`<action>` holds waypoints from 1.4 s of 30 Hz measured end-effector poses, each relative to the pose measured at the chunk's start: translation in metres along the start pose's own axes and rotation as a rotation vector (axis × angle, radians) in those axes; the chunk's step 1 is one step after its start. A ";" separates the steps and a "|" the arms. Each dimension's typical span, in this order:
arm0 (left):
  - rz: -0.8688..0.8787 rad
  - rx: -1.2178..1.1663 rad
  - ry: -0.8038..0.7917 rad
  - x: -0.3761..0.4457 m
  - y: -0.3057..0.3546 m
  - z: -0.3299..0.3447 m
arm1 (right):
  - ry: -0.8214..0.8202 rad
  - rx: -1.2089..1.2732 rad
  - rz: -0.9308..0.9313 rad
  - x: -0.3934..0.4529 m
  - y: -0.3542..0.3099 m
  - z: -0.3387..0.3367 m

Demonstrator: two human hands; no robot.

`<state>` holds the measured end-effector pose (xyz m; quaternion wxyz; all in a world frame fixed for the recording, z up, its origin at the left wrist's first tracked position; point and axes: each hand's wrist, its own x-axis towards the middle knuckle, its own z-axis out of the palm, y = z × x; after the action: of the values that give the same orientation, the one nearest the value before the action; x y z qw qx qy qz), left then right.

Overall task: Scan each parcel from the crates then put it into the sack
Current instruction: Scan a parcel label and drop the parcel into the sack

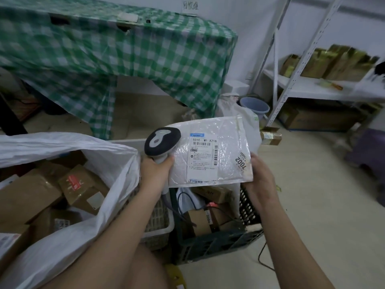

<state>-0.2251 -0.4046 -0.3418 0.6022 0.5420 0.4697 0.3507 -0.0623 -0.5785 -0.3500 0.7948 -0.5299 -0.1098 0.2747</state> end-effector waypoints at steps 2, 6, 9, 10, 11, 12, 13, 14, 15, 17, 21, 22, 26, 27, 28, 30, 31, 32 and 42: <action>0.023 0.011 0.014 0.001 -0.002 0.000 | 0.042 -0.143 -0.033 0.008 -0.021 0.000; 0.080 0.042 -0.005 0.000 -0.002 0.001 | -0.046 -0.517 -0.037 0.027 -0.053 0.015; 0.115 0.043 -0.048 -0.004 -0.001 -0.001 | -0.085 -0.618 -0.061 0.034 -0.061 0.023; 0.120 0.034 -0.068 -0.005 -0.001 -0.003 | -0.063 -0.625 -0.097 0.036 -0.060 0.022; 0.126 0.026 -0.087 -0.005 -0.002 -0.005 | -0.031 -0.614 -0.144 0.037 -0.058 0.021; 0.136 0.022 -0.101 -0.005 -0.002 -0.008 | 0.003 -0.581 -0.185 0.037 -0.054 0.020; 0.144 0.009 -0.113 -0.006 -0.003 -0.010 | 0.032 -0.537 -0.215 0.036 -0.049 0.020; 0.151 -0.010 -0.126 -0.007 -0.002 -0.012 | 0.058 -0.484 -0.228 0.035 -0.043 0.020; 0.157 -0.028 -0.140 -0.008 -0.003 -0.013 | 0.080 -0.435 -0.232 0.033 -0.036 0.020; 0.170 -0.019 -0.176 -0.011 -0.005 -0.014 | 0.119 -0.359 -0.230 0.029 -0.023 0.018; 0.178 0.052 -0.238 -0.014 -0.013 -0.015 | 0.153 -0.271 -0.195 0.028 -0.004 0.012; 0.179 0.060 -0.245 -0.014 -0.015 -0.015 | 0.154 -0.262 -0.189 0.028 -0.001 0.012; 0.193 0.103 -0.275 -0.014 -0.016 -0.013 | 0.133 -0.241 -0.184 0.030 0.000 0.012; 0.191 0.114 -0.289 -0.014 -0.016 -0.012 | 0.126 -0.241 -0.182 0.030 -0.001 0.012; 0.194 0.123 -0.304 -0.014 -0.016 -0.011 | 0.119 -0.243 -0.182 0.031 -0.002 0.012; 0.200 0.146 -0.333 -0.013 -0.017 -0.010 | 0.109 -0.245 -0.186 0.030 -0.003 0.011; 0.197 0.149 -0.346 -0.013 -0.017 -0.009 | 0.107 -0.246 -0.187 0.030 -0.004 0.010; 0.191 0.144 -0.356 -0.012 -0.017 -0.009 | 0.106 -0.245 -0.187 0.030 -0.005 0.009; 0.180 0.125 -0.454 -0.015 -0.017 -0.012 | 0.094 -0.280 -0.176 0.030 -0.006 0.005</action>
<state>-0.2421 -0.4173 -0.3554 0.6239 0.6828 0.2928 0.2424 -0.0379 -0.5601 -0.3456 0.7384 -0.6361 -0.1558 0.1610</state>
